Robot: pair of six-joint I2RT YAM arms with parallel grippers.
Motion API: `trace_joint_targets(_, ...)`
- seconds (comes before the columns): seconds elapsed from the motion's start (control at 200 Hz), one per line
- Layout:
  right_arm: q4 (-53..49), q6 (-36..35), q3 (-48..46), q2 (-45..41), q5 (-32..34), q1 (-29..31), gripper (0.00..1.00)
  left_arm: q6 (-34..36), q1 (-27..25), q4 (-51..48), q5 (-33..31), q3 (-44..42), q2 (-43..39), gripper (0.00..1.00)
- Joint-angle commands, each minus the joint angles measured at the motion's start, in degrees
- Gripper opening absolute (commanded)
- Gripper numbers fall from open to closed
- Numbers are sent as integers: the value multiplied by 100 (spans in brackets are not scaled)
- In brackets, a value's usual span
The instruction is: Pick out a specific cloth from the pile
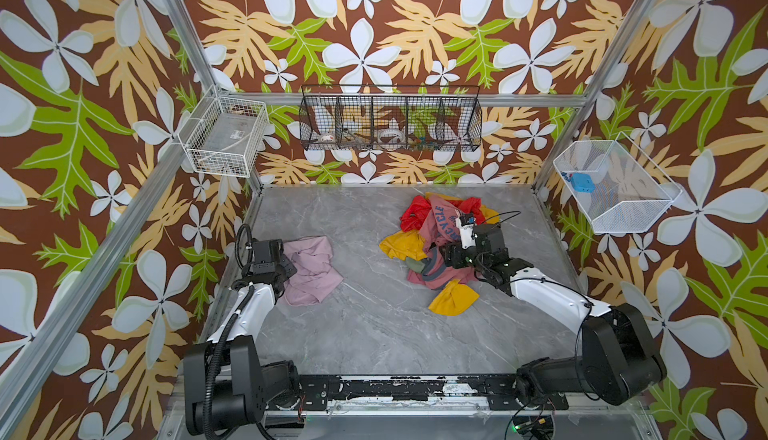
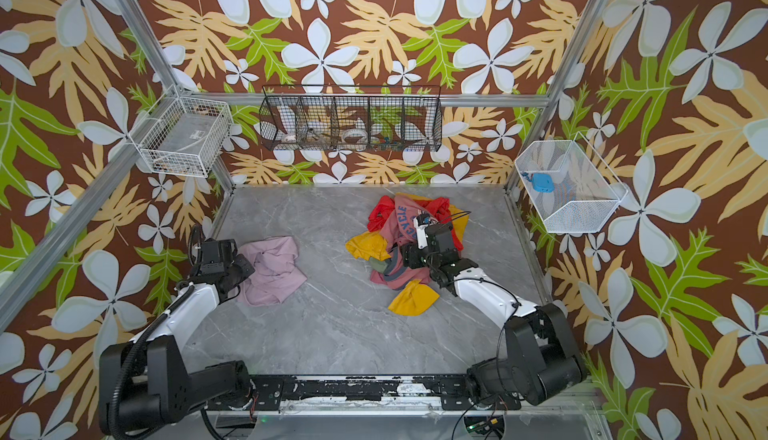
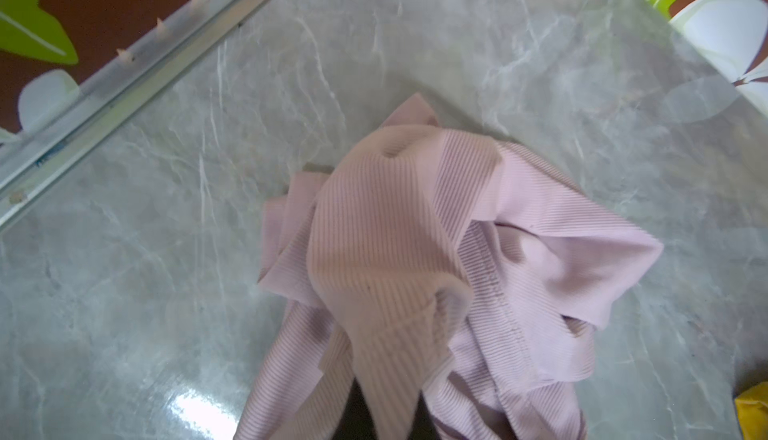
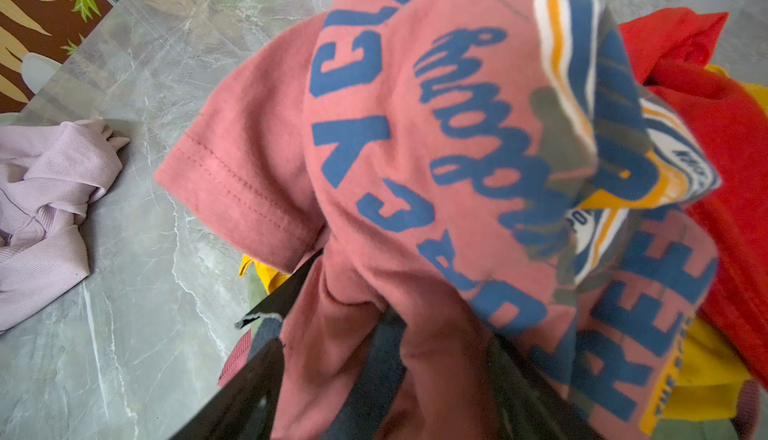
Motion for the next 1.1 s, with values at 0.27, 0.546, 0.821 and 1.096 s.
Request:
trace_joint_targets(0.27,-14,-201,-86,-315,-56,0,77,-214,-78,-178,-553,-111,-225,81)
trace_joint_targets(0.546,-213,-349,57,-603,-66,-6,78,-232,-879,-827,-1884,36,-1193,100)
trace_joint_targets(0.821,-362,-586,120,-690,-31,1,80,916,-2037,-1295,-2613,735,-748,100)
trace_joint_targets(1.096,-590,-893,81,-912,113,-4,83,2181,-2279,-1960,-1856,1705,1256,100)
